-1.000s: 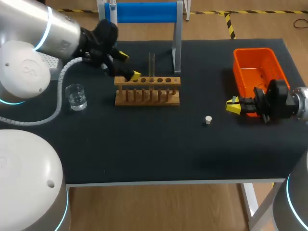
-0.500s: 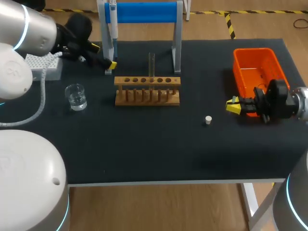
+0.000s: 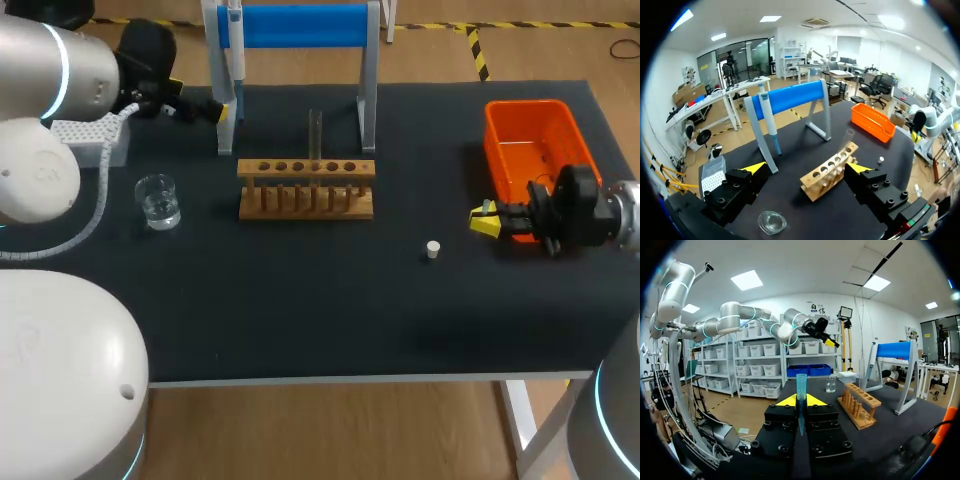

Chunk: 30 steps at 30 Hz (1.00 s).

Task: Invert the test tube, pick up the pipette, mount the tip to pipette, aspirate from beaker and dispense into the tube, eject the tip, return the pipette, and cap with the stopper.

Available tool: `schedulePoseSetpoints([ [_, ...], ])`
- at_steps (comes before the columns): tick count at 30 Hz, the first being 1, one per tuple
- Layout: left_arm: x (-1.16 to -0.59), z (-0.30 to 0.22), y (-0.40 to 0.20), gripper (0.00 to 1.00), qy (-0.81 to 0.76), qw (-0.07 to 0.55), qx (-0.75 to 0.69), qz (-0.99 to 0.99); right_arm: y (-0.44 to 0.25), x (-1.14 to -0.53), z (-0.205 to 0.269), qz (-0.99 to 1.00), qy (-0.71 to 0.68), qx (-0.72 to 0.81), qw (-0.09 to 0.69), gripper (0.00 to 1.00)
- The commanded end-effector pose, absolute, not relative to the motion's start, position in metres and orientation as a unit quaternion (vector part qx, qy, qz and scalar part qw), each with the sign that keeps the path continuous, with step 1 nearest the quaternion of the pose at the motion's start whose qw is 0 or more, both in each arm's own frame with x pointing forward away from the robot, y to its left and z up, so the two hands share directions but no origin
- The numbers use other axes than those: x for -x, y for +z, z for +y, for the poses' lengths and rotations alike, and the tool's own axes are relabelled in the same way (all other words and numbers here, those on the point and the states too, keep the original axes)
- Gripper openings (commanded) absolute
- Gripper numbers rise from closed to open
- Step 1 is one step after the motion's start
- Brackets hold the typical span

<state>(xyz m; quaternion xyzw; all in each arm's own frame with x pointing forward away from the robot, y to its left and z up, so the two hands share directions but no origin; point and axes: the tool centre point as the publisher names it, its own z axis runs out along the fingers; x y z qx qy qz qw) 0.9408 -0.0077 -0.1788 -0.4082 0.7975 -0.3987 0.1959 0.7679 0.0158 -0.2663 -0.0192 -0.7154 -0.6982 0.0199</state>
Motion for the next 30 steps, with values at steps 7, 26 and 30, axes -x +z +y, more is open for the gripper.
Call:
schedulePoseSetpoints([
  [7, -0.974, -0.015, -0.187, 1.00, -0.374, 0.249, 0.458, 0.767, -0.266, -0.767, 0.016, -0.716, -0.698, 0.019, 0.019, 0.00],
  [26, -1.014, -0.012, -0.189, 1.00, -0.359, 0.329, 0.533, 0.692, -0.266, -0.767, 0.016, -0.716, -0.698, 0.019, 0.019, 0.00],
  [30, -1.023, -0.013, -0.189, 1.00, -0.360, 0.333, 0.537, 0.686, -0.266, -0.767, 0.016, -0.716, -0.698, 0.019, 0.019, 0.00],
])
